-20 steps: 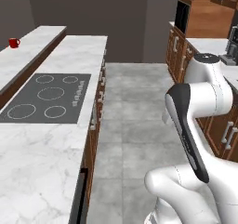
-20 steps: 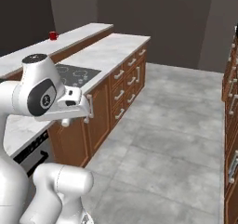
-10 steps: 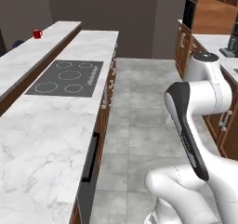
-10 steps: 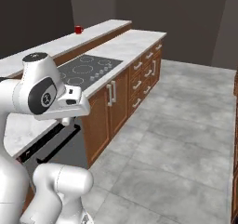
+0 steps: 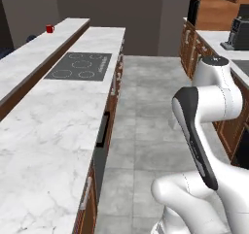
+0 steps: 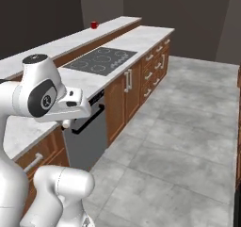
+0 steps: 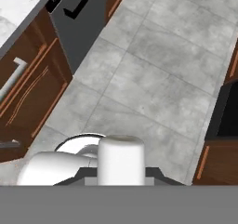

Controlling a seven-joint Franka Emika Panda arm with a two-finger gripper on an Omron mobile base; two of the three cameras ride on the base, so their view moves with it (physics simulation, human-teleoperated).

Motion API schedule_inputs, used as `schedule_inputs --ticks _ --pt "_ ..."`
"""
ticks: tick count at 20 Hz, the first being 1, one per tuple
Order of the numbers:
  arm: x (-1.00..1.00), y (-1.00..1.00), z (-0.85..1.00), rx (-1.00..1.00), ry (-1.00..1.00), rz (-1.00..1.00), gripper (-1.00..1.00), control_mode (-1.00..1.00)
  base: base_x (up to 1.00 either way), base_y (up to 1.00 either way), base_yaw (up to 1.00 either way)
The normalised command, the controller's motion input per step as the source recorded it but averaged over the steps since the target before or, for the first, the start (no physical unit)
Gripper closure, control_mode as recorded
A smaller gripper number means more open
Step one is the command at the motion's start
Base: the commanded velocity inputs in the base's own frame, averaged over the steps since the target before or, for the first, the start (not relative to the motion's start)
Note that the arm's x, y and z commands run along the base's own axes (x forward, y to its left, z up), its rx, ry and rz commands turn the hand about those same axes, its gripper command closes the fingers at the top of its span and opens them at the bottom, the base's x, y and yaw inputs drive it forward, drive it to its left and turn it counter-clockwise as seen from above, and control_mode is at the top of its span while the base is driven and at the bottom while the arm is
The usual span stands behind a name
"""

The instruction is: Pick up the marshmallow and place it in the cup of hot chocolate on the dining counter.

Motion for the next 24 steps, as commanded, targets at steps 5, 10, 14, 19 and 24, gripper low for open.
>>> schedule_inputs --ticks 5,10,14,19,24 --pt "0.00 0.00 0.00 0.00 0.00 0.00 1.00 1.00 -1.00 0.15 0.00" --pt "0.00 0.00 0.00 0.00 0.00 0.00 1.00 1.00 -1.00 0.06 0.00" --pt "0.00 0.00 0.00 0.00 0.00 0.00 1.00 1.00 -0.84 0.61 -0.04" --pt "0.00 0.00 0.00 0.00 0.00 0.00 1.00 1.00 -0.50 1.00 -0.14" --pt "0.00 0.00 0.00 0.00 0.00 0.00 1.00 1.00 -0.37 1.00 -0.18"
